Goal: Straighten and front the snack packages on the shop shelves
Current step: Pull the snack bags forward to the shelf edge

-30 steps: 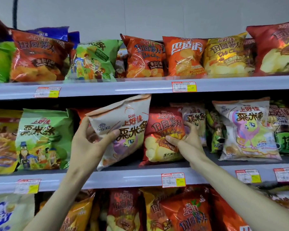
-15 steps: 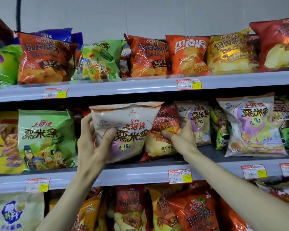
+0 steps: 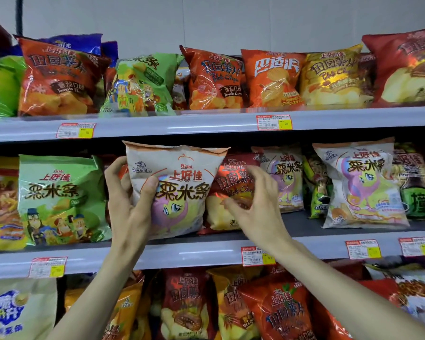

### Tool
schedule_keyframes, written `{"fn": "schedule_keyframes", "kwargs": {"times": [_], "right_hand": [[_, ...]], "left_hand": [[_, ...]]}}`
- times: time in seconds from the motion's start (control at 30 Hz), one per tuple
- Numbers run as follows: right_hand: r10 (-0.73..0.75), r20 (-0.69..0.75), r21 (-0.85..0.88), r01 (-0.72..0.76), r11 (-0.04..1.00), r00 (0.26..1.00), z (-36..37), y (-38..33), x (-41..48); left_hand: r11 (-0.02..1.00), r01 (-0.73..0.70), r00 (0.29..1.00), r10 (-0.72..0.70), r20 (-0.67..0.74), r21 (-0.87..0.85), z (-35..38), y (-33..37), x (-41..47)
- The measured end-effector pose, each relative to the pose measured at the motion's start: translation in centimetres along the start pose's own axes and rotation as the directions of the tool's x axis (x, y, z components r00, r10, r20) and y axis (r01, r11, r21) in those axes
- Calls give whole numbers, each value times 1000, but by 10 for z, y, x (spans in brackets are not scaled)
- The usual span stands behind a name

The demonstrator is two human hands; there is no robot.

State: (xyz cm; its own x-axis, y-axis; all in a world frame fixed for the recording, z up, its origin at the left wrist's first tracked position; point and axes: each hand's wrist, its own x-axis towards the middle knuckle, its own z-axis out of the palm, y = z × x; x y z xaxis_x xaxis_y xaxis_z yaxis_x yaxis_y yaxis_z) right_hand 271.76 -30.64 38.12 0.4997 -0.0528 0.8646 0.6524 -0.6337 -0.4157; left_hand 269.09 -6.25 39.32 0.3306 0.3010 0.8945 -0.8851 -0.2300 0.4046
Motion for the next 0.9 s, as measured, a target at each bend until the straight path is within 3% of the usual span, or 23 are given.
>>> {"fn": "schedule_keyframes", "kwargs": {"times": [0.07, 0.13, 0.2, 0.4, 0.53, 0.73, 0.9], "right_hand": [[-76, 197, 45, 69, 997, 977, 2, -22, -9], [-52, 380, 82, 23, 996, 924, 12, -36, -12], [-41, 403, 140, -17, 990, 914, 26, -42, -13], [-109, 315, 401, -29, 916, 943, 29, -64, -29], [-80, 224, 504, -45, 862, 971, 2, -64, -40], [-19, -25, 416, 27, 909, 1000, -57, -18, -45], [31, -270, 336, 64, 940, 962, -99, 36, -35]], "left_hand": [[1000, -8, 1000, 8, -7, -3, 1, 1, -1], [999, -32, 999, 31, 6, 17, 2, 5, -3], [997, -56, 998, 55, 25, 55, 1, 10, -4], [991, -131, 991, 133, -31, 36, -12, 35, -3], [995, -44, 999, 43, -16, -92, 2, 51, -8], [981, -21, 972, 65, 226, -191, 71, 68, -33], [996, -45, 936, 68, 347, -74, 143, 68, -37]]}}
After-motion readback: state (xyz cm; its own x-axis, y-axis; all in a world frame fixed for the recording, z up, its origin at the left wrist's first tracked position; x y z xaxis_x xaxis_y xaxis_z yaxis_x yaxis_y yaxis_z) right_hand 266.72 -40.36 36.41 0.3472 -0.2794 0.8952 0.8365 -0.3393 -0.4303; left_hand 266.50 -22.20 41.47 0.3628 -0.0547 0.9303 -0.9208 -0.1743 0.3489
